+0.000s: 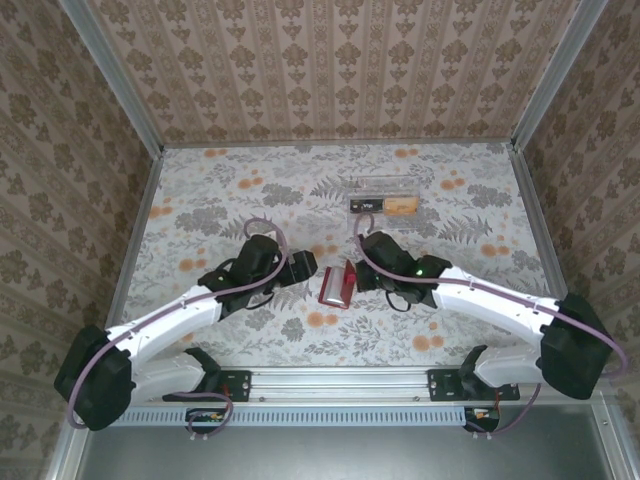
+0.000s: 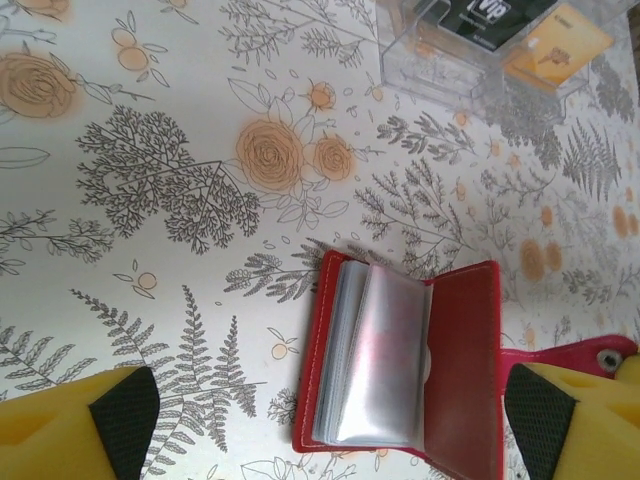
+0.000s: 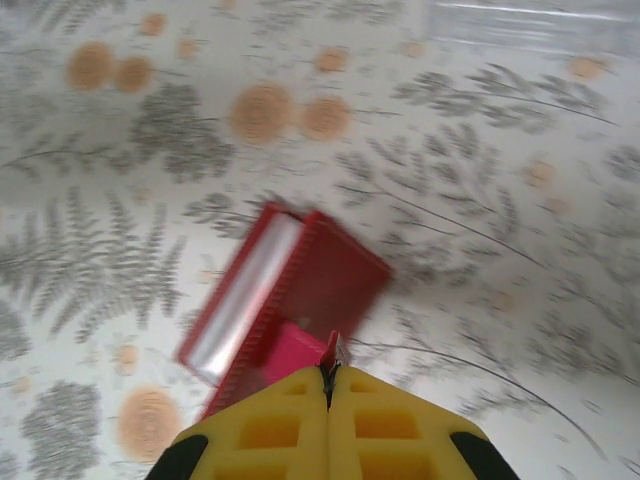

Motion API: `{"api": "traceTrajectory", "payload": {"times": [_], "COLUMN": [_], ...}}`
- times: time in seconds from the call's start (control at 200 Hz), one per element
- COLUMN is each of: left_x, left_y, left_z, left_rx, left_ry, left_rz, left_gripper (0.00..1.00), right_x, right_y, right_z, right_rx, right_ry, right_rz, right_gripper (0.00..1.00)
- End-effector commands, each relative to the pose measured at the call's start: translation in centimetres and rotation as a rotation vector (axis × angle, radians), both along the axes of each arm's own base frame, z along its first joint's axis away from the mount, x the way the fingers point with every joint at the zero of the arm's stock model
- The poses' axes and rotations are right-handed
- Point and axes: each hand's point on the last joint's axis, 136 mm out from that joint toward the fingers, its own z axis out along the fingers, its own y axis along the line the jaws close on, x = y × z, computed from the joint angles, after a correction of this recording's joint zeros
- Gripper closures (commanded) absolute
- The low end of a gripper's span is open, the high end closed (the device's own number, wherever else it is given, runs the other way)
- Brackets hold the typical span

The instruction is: Take the credit cards out of the card holder

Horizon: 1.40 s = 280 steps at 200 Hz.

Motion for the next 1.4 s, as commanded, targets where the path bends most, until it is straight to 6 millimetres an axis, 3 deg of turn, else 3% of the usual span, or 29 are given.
{"api": "traceTrajectory", "payload": {"times": [0.0,0.075,0.195,0.405,0.565,0.785,1.045,1.305,1.395], "left_x": [-0.5,-0.5,-0.7,-1.2,-1.4,-1.5,-2.6,-2.8,-2.9], "left_y": [-0.3,-1.0,-2.5,-7.3,-10.3,-11.8,-13.9,-14.4,-14.6], "left_z": [-0.8,-0.5,-0.5,-0.7,-1.7,-4.0,-5.3,-4.7,-4.5], "left_rx": [0.035,0.037,0.040,-0.069,-0.136,-0.090,-0.090,-0.091,-0.101], "left_ry": [0.002,-0.011,-0.018,-0.008,0.023,0.068,0.108,0.092,0.091], "left_rz": [-0.041,-0.065,-0.116,-0.265,-0.346,-0.382,-0.433,-0.455,-0.461], "left_gripper": [0.06,0.07,0.10,0.28,0.31,0.30,0.30,0.28,0.27], "right_x": [-0.6,-1.2,-2.0,-2.2,-2.0,-2.2,-2.3,-2.3,-2.4], "right_y": [-5.1,-7.3,-9.3,-8.9,-8.4,-8.4,-8.5,-8.4,-8.4], "right_z": [-2.0,-3.5,-4.6,-6.1,-6.2,-6.3,-6.2,-6.2,-6.1], "right_rx": [-0.102,-0.136,-0.203,-0.190,-0.176,-0.168,-0.164,-0.157,-0.148], "right_ry": [0.021,0.058,0.073,0.096,0.099,0.100,0.096,0.096,0.099], "right_rz": [-0.143,-0.196,-0.233,-0.220,-0.213,-0.209,-0.212,-0.209,-0.212], "right_gripper": [0.99,1.00,0.94,0.93,0.93,0.93,0.93,0.92,0.81]}}
